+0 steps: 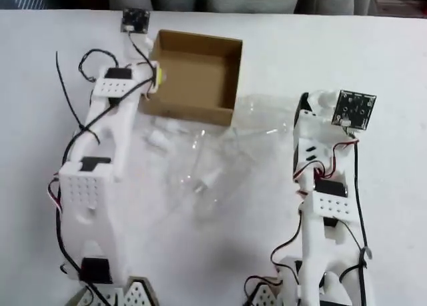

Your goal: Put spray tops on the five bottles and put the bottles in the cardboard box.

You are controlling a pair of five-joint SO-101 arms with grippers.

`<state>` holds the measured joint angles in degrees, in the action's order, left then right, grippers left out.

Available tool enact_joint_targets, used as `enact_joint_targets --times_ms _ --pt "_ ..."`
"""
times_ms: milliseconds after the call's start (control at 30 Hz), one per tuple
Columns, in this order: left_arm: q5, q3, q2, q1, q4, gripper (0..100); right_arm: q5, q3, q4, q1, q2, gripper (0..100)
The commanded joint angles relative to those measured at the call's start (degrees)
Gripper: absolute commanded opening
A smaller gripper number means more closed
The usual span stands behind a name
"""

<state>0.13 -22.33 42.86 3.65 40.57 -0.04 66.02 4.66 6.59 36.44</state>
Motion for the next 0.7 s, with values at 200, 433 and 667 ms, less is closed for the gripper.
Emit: enact_joint_targets --times_ms 200,433,667 --pt "-0.53 -3.25 -0.31 -6.2 10.46 4 0.79 -0.44 -0.04 -0.31 1.19 1.4" --pt "4.92 -2.9 -2.33 -8.31 19.25 2 0.62 -0.35 -0.13 -0.31 1.27 1.4" --pt "0.53 10.9 -11.03 -11.21 14.42 2 0.7 1.14 -0.13 -0.31 1.63 1.4"
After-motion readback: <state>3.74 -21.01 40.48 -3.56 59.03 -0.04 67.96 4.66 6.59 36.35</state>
